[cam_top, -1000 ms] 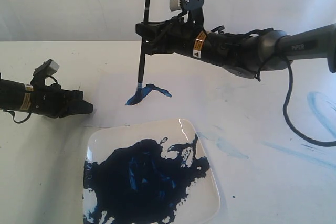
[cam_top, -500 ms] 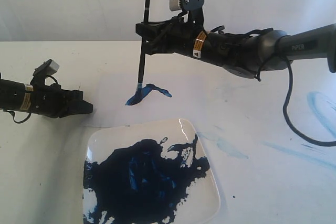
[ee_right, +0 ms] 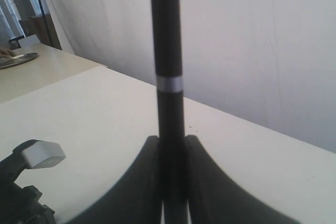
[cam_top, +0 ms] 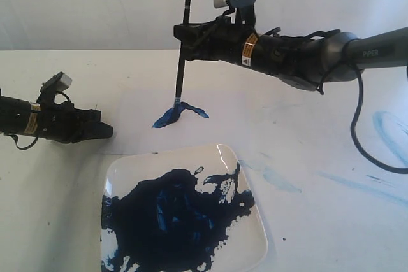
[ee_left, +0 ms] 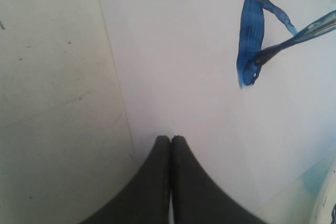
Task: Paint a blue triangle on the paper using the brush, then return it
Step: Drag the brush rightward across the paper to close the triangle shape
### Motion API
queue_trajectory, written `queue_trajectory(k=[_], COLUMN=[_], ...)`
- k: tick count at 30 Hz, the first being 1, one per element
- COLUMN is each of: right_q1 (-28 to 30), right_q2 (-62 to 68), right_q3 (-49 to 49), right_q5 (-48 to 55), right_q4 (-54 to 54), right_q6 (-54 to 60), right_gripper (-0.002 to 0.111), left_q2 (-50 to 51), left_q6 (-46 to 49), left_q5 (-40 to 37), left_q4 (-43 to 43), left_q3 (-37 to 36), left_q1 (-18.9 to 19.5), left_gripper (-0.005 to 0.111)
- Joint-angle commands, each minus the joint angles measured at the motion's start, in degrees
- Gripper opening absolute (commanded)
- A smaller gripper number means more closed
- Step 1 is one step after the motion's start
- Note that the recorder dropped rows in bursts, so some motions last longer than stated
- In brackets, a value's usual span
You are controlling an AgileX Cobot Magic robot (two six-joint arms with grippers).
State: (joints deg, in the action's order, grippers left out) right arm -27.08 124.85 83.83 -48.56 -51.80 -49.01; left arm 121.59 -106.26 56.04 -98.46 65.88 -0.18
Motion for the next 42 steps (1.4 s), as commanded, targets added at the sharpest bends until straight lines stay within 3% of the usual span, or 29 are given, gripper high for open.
queue_trajectory(k=[1, 27, 42], right_q1=[0.35, 2.57, 3.15], right_q2=[-0.73, -1.60, -4.02], right_q3=[0.05, 0.05, 0.05], right_q5=[0.85, 2.69, 9.15], right_q4=[-0.91, -4.79, -9.50], right_q6=[-0.40, -2.66, -3.80], right_gripper=[0.000, 0.000, 0.000], left_q2=[0.69, 0.69, 0.69], left_q6=[0.18, 0.18, 0.18], left_q5=[-1.63, -1.63, -1.63], left_q4=[-1.49, -1.49, -1.49], left_q3=[-0.15, -0.15, -0.15], left_q1=[0.10, 0.10, 0.10], left_gripper=[0.000, 0.000, 0.000])
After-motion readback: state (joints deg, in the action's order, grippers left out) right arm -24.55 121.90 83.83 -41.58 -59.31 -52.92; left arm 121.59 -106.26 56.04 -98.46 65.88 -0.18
